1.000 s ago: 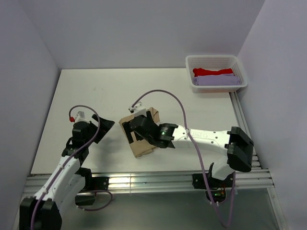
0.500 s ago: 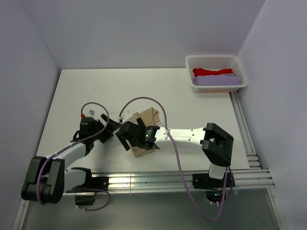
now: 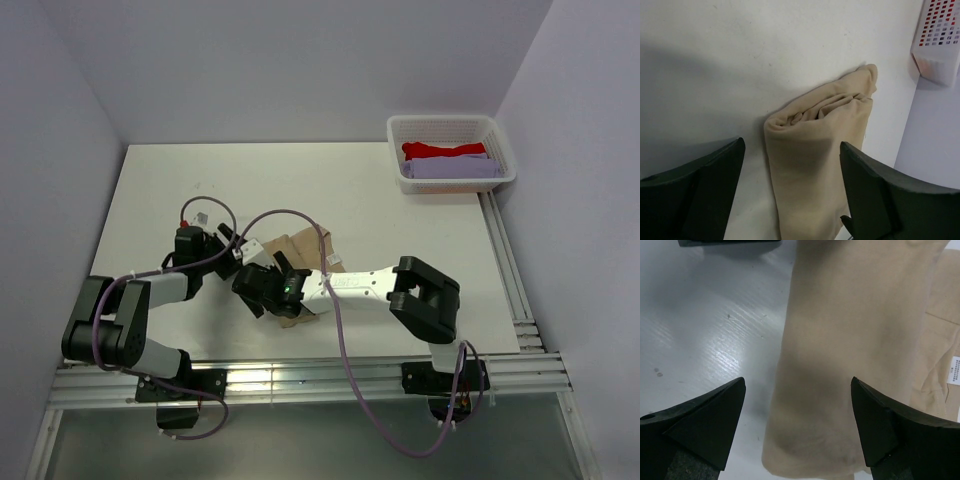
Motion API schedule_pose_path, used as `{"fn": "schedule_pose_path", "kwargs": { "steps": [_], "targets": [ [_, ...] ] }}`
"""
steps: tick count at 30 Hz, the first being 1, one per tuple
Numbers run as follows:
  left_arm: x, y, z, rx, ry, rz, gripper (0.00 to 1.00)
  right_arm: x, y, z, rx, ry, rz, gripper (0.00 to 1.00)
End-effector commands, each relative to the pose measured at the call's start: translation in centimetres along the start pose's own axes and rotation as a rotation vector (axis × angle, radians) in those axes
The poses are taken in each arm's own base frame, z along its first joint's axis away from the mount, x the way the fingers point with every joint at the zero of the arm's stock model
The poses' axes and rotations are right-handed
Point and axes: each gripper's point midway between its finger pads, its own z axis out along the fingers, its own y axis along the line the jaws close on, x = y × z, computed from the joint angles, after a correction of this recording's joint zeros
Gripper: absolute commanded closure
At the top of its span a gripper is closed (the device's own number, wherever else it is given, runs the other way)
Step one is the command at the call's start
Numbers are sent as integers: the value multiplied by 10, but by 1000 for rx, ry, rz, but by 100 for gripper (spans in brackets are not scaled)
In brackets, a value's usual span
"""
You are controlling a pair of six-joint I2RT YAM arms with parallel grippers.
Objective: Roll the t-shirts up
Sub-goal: Roll the tshirt
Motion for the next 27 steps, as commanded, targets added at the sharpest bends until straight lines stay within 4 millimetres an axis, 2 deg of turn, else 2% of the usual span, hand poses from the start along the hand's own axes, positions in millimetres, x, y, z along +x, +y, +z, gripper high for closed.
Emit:
{"fn": "schedule_pose_path", "kwargs": {
  "steps": [1,6,10,17,21,27],
  "targets": [
    [-14,-23,8,86,-12,44,21,-18,-1,0,47,-55,7,8],
    [-9,-22,16,82,14,29,33,-20,-3,6,89,-57,-20,9],
    [-4,-17,23,18,28,53,48,-17,-5,16,146,-50,-73,9],
    [-2,-16,28,-32,33,73,68,-16,0,23,169,-39,-114,11],
    [-4,-23,27,-45,47,82,100,-12,-5,27,216,-29,-138,11],
    [0,-42,17,-32,100,72,100,-16,-13,29,305,-36,-174,11]
  ]
}}
